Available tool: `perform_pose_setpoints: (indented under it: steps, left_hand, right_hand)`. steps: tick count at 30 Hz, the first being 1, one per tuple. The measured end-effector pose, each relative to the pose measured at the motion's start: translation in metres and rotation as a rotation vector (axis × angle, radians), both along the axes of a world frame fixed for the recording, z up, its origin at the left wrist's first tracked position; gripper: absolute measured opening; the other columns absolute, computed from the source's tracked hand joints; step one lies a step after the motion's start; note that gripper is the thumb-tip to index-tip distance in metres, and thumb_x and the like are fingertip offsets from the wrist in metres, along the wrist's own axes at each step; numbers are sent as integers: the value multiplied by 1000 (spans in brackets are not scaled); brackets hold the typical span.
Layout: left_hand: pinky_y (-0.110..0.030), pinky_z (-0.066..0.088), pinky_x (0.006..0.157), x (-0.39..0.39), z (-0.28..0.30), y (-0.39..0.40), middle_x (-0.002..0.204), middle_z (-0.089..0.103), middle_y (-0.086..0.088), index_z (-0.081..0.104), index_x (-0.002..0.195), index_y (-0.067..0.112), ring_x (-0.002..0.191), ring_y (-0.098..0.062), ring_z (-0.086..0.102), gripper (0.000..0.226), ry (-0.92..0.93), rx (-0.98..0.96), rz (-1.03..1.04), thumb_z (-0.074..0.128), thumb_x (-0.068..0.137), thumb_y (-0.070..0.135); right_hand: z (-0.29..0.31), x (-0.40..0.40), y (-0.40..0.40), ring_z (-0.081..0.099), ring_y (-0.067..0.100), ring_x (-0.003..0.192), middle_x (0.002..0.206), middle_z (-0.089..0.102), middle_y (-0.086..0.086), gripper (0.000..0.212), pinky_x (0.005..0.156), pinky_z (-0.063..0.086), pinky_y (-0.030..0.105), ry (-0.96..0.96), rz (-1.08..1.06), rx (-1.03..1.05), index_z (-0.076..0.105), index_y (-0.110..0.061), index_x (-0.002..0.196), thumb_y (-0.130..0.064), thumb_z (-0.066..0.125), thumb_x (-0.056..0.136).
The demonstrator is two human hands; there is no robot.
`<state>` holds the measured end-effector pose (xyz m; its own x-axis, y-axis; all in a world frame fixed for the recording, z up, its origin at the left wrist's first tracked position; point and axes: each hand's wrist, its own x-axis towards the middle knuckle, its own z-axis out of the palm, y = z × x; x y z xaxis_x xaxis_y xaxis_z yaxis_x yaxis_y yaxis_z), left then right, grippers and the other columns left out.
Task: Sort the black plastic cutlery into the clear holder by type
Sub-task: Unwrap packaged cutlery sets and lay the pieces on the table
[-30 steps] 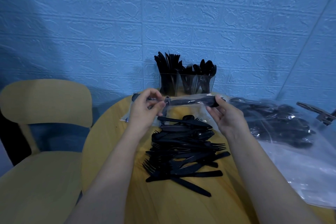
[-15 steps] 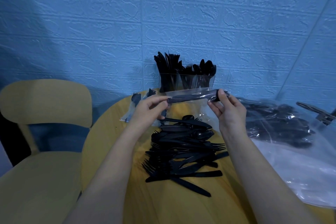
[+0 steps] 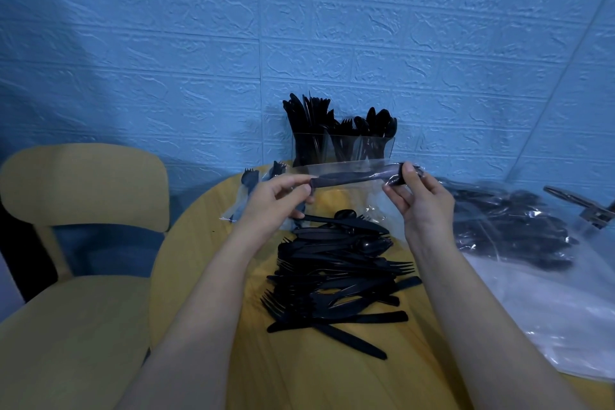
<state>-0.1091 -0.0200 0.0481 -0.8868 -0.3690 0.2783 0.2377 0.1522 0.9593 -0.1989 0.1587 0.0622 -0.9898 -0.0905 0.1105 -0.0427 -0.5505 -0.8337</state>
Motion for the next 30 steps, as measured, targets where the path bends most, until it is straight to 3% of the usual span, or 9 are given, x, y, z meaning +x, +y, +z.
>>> perform_pose_setpoints:
  steps: [8, 11, 14, 17, 20, 25, 30]
  left_hand:
    - [-17, 53, 62, 0, 0, 1, 86, 67, -3, 65, 105, 16, 78, -5, 64, 16, -10, -19, 22, 54, 94, 11]
    - [-14, 51, 58, -1, 1, 2, 82, 66, -1, 64, 107, 14, 68, 1, 63, 17, -14, -33, 51, 55, 93, 9]
    - [-18, 54, 60, -1, 1, 1, 81, 66, 2, 65, 99, 15, 72, -2, 63, 13, -1, -23, 55, 59, 91, 8]
    - [-18, 53, 59, -1, 1, 0, 77, 66, 3, 66, 91, 22, 69, 0, 63, 12, -3, -4, 67, 64, 87, 11]
    - [-15, 52, 57, 0, 2, -1, 74, 66, 2, 69, 95, 20, 64, 3, 61, 13, -23, -10, 69, 64, 86, 12]
    - [-16, 54, 59, 2, 3, -2, 73, 69, 3, 70, 86, 18, 63, -3, 66, 11, -45, 63, 56, 65, 85, 8]
    - [-21, 58, 64, 4, 2, -10, 76, 70, -3, 67, 86, 12, 61, -11, 70, 10, -45, 171, 120, 62, 87, 3]
  right_hand:
    - [-1, 0, 0, 70, 12, 69, 80, 69, 1, 6, 67, 57, 21, -6, -1, 25, 62, -6, 92, -12, 60, 92]
    - [0, -1, 0, 70, 12, 67, 73, 70, -2, 7, 68, 58, 23, 14, 16, 27, 62, -6, 92, -12, 59, 92]
    - [0, -1, -1, 70, 13, 69, 68, 71, -7, 8, 71, 59, 26, 40, 46, 48, 63, -6, 93, -12, 59, 93]
    - [-1, -3, -1, 71, 17, 74, 75, 72, -3, 12, 73, 59, 27, 74, 87, 84, 63, -3, 98, -13, 59, 92]
    - [-2, -2, -1, 72, 21, 79, 86, 73, 5, 14, 71, 59, 26, 134, 124, 166, 65, -4, 98, -14, 58, 92]
    - [1, -5, 4, 72, 23, 86, 92, 74, 6, 20, 74, 59, 29, 159, 157, 258, 66, -2, 106, -14, 60, 91]
    - [0, -15, 17, 70, 15, 75, 92, 73, 0, 23, 58, 53, 20, 65, 40, 367, 69, -9, 105, -23, 67, 87]
